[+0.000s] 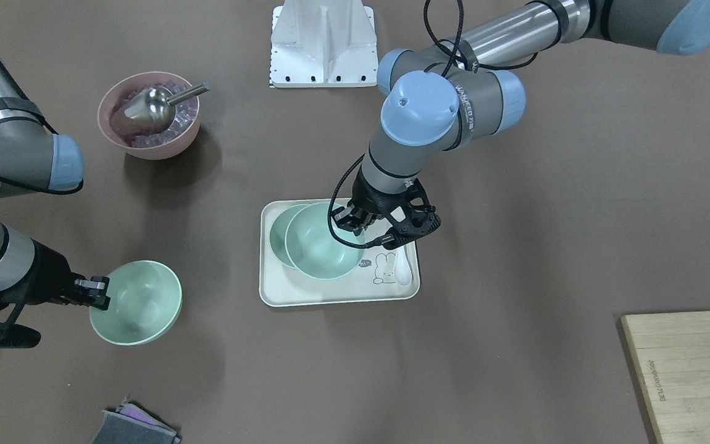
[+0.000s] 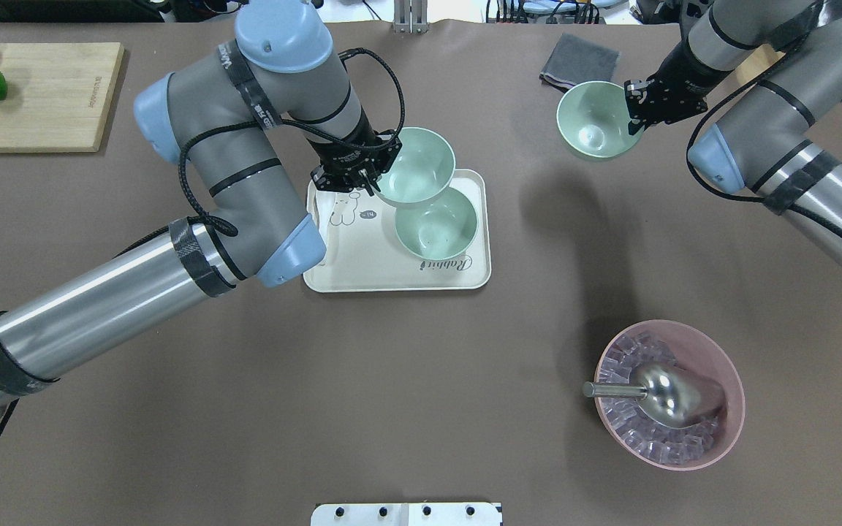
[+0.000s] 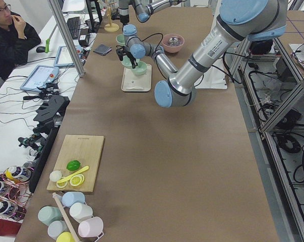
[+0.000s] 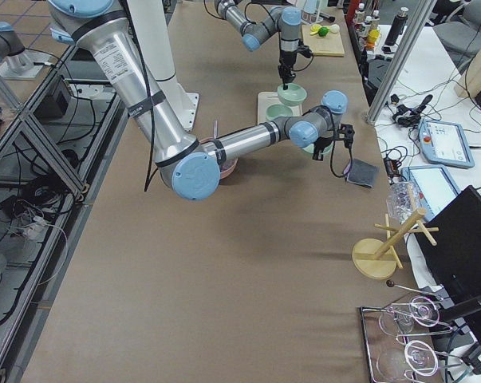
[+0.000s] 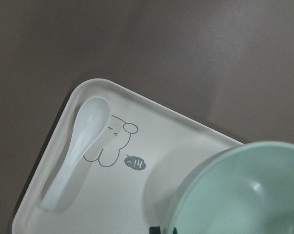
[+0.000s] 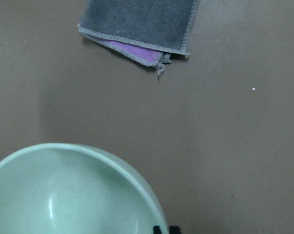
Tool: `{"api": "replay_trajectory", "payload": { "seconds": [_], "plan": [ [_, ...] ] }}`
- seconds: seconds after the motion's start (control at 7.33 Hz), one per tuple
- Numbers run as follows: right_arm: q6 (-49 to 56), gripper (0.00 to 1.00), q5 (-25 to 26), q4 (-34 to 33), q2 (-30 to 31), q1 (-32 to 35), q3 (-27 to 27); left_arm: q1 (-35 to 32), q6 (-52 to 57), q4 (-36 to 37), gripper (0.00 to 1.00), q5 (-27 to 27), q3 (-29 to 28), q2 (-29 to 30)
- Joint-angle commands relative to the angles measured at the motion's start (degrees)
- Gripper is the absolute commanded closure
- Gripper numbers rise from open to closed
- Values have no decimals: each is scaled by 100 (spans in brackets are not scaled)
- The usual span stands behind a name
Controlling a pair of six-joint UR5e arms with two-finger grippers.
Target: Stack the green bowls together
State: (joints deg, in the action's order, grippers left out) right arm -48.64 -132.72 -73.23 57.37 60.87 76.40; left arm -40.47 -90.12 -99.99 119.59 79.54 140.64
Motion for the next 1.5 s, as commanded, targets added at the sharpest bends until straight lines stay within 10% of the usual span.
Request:
{"api": "replay_trajectory", "payload": {
  "seconds": [0.0, 1.23, 1.36],
  "plan": [
    [-23, 100, -43, -7, -50, 21, -3, 284, -14, -29, 100, -137, -184, 112],
    [-32, 100, -79, -16, -85, 21, 6, 532, -5, -336, 100, -479, -255, 95],
    [-32, 100, -79, -16, -94, 21, 6, 532, 12, -389, 65, -619, -281, 104]
  ]
}}
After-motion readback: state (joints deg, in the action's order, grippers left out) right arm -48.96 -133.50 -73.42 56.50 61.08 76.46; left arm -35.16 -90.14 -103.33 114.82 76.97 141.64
